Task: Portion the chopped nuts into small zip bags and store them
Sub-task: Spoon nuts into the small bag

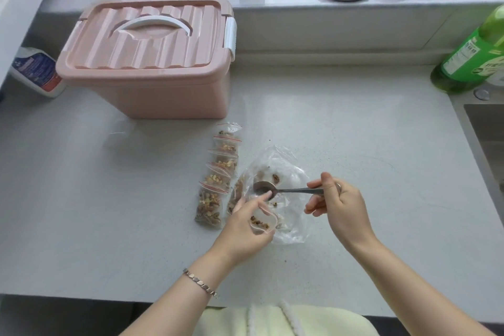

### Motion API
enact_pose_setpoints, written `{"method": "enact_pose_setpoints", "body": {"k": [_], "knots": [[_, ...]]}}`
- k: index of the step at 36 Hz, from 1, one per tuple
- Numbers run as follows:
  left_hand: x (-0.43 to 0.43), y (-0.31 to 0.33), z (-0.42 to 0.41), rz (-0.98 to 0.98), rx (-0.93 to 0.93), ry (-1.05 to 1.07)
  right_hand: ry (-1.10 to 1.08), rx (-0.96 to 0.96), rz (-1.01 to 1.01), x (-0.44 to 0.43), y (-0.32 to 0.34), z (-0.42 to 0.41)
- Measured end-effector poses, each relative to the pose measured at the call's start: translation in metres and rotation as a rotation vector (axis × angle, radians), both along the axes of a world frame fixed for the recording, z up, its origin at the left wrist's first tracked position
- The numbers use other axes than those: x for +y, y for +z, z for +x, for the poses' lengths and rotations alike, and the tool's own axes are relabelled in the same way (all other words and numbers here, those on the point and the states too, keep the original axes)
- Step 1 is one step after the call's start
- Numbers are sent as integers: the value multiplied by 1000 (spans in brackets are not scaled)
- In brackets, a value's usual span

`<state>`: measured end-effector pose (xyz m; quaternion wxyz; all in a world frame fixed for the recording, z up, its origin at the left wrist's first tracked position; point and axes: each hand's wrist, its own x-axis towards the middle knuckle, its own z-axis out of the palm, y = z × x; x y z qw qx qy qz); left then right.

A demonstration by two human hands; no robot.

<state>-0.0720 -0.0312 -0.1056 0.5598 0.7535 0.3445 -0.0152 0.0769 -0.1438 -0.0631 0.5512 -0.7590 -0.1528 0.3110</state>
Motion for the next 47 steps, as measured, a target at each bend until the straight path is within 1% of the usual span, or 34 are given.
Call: {"method": "enact_pose_setpoints", "body": {"k": [2,4,6,9,13,15,17,22,25,27,30,35,41,44,47], "knots": [[-1,-2,0,26,66,-46,-15,-34,-17,-1,-1,1],[0,-5,1,101,97,-80,-41,-37,-29,-2,-4,4],[2,-6,4,175,119,-117,-65,16,-23,-2,-6,7],[3,-7,4,212,137,-144,-79,64,-3,-1,-7,11],[5,-5,0,213,96,-68,-67,-50,-4,2,-8,16],[6,-4,-3,216,62,-5,-23,-127,-30,6,-10,20],[9,-5,-6,234,64,40,47,-179,-55,11,-14,24],[12,-8,-7,194,107,114,171,-212,-80,22,-24,26],[13,-7,-2,145,120,124,228,-169,-80,21,-29,26],[13,-8,2,106,108,138,241,-97,-83,19,-32,26],[14,-10,5,91,107,133,186,29,-64,15,-35,27],[13,-11,10,55,60,82,145,99,-64,3,-36,29],[11,-9,16,85,48,-19,67,206,-92,-11,-35,32],[11,-10,15,140,55,-75,-3,289,-109,-18,-37,32],[9,-13,10,159,39,-62,-72,388,-124,-25,-41,31]]}}
